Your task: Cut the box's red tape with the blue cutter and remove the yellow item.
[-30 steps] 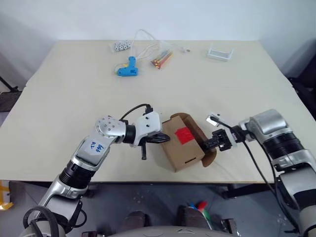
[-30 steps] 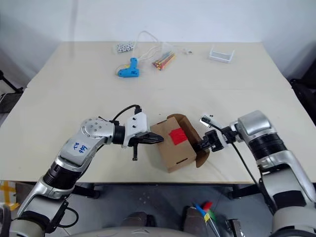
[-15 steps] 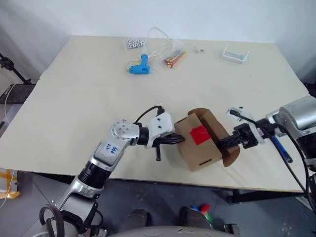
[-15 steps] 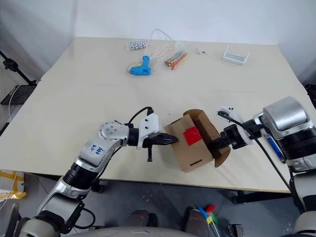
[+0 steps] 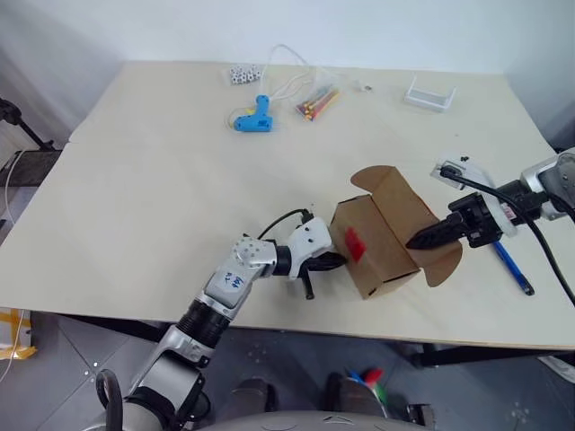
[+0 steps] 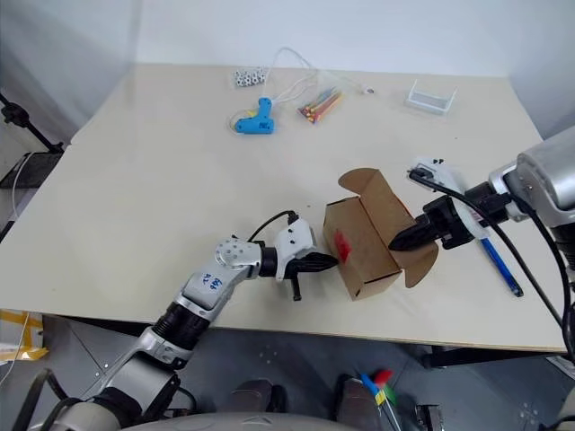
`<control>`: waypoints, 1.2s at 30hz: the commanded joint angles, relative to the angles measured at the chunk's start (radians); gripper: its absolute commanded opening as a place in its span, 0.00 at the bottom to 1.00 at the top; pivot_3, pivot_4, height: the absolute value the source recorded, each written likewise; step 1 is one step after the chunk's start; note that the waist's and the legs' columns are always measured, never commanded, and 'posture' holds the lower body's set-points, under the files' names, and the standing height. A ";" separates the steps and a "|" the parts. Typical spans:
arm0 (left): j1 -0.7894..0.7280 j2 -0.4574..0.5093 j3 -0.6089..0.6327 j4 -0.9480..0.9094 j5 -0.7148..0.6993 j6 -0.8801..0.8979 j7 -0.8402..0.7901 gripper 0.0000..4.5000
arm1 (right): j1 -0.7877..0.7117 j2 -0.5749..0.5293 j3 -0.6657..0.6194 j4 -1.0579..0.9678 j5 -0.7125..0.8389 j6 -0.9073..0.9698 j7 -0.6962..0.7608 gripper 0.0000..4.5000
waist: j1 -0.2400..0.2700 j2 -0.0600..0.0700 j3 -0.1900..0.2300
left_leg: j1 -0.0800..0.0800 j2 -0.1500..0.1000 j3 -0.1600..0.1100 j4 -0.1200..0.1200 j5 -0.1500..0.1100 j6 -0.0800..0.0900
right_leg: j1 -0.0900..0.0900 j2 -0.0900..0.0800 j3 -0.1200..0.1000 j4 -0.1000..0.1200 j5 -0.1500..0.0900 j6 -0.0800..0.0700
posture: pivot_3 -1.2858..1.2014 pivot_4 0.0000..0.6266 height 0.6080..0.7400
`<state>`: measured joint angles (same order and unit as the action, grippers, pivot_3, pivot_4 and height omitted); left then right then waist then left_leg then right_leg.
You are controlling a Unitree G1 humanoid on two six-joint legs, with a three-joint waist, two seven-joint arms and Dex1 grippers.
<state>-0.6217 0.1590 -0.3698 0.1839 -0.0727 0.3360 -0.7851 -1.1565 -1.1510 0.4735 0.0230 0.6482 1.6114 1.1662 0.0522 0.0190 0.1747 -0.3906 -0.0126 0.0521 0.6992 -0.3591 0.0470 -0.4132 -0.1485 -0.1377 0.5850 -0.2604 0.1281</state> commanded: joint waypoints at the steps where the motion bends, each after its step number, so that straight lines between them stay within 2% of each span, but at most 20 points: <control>1: -0.012 -0.026 0.009 -0.012 -0.003 -0.015 0.015 0.00 | -0.021 -0.026 -0.003 -0.037 0.042 0.003 -0.115 0.00 | 0.001 0.000 0.000 | 0.000 0.001 0.000 0.000 0.000 0.000 | 0.000 0.001 -0.003 0.000 0.000 0.000 | 0.52 0.24 1.00; 4: -0.005 -0.022 0.014 -0.022 -0.006 -0.008 0.014 0.00 | -0.016 -0.032 -0.013 -0.041 0.108 0.003 -0.201 0.00 | 0.001 -0.001 0.001 | 0.000 0.001 0.001 0.001 0.000 0.000 | 0.001 0.001 -0.009 0.000 0.000 0.000 | 0.52 0.24 1.00; 13: -0.005 0.017 0.019 -0.036 -0.005 0.014 -0.010 0.00 | 0.020 -0.045 -0.093 -0.088 0.325 0.003 -0.495 0.00 | -0.003 -0.002 0.001 | 0.001 0.001 0.004 0.003 0.001 0.002 | 0.002 -0.001 -0.009 0.000 0.000 0.000 | 0.52 0.24 1.00; 25: -0.007 0.048 0.023 -0.044 -0.009 0.037 -0.032 0.00 | 0.044 -0.115 -0.120 -0.250 0.598 0.003 -0.754 0.00 | -0.001 -0.003 0.002 | 0.000 0.002 0.003 0.002 0.001 0.002 | 0.001 0.000 -0.012 -0.001 0.000 0.000 | 0.52 0.24 1.00; 32: 0.004 0.190 0.016 -0.163 -0.035 0.132 -0.156 0.00 | 0.076 -0.127 -0.179 -0.302 0.758 0.003 -0.933 0.00 | -0.002 -0.003 0.002 | 0.000 0.002 0.003 0.002 0.001 0.002 | 0.001 0.000 -0.012 0.000 0.000 0.000 | 0.52 0.24 1.00; 36: 0.000 0.228 0.024 -0.221 -0.063 0.178 -0.193 0.00 | 0.090 -0.125 -0.199 -0.304 0.821 0.003 -1.011 0.00 | 0.000 -0.003 0.002 | 0.000 0.002 0.003 0.002 0.001 0.002 | 0.002 0.000 -0.012 0.000 0.000 0.000 | 0.52 0.24 1.00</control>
<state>-0.6180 0.3905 -0.3541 0.0138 -0.1094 0.5056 -0.9604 -1.0665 -1.2560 0.3085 -0.2689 1.4371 1.6109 0.1875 0.0527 0.0156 0.1767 -0.3908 -0.0103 0.0555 0.7016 -0.3578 0.0493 -0.4115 -0.1488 -0.1500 0.5846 -0.2604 0.1280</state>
